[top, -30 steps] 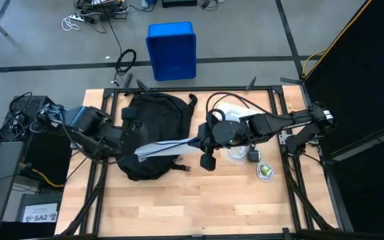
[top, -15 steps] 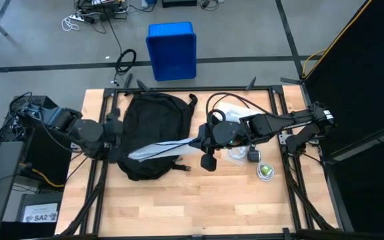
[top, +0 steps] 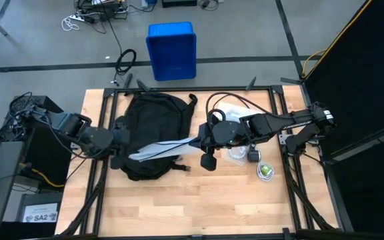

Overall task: Unpack backpack
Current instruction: Put the mini fan into the zip bag

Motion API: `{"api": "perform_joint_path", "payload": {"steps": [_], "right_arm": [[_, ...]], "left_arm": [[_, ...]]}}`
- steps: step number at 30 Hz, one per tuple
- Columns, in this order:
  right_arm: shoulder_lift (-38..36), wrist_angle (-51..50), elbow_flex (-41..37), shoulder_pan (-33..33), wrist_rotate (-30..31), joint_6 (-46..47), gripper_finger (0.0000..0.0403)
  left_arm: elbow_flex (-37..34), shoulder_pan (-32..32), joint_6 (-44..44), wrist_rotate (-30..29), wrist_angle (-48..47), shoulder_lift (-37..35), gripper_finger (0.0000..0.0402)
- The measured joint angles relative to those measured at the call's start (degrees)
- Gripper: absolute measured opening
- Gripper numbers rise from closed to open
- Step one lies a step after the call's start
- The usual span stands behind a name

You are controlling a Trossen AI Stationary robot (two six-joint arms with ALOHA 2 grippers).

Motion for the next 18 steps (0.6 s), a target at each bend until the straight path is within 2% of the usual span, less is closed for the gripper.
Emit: {"api": "perform_joint_path", "payload": {"steps": [5,10,14,18], "right_arm": [[0.0,0.0,0.0,-0.2,0.0,0.0,0.0],[0.0,0.0,0.0,-0.5,0.2,0.0,0.0],[0.1,-1.5,0.0,-1.1,3.8,-0.1,0.0],[0.1,-3.5,-0.7,-2.4,6.6,-0.1,0.0]], "left_arm": [[0.0,0.0,-3.0,-1.7,-6.6,2.1,0.0224],[0.0,0.0,-5.8,-6.9,-11.6,4.9,0.0213],[0.0,1.5,-7.2,-9.5,-12.1,6.8,0.0158],[0.0,3.8,-7.2,-9.4,-12.2,8.2,0.0053]]}}
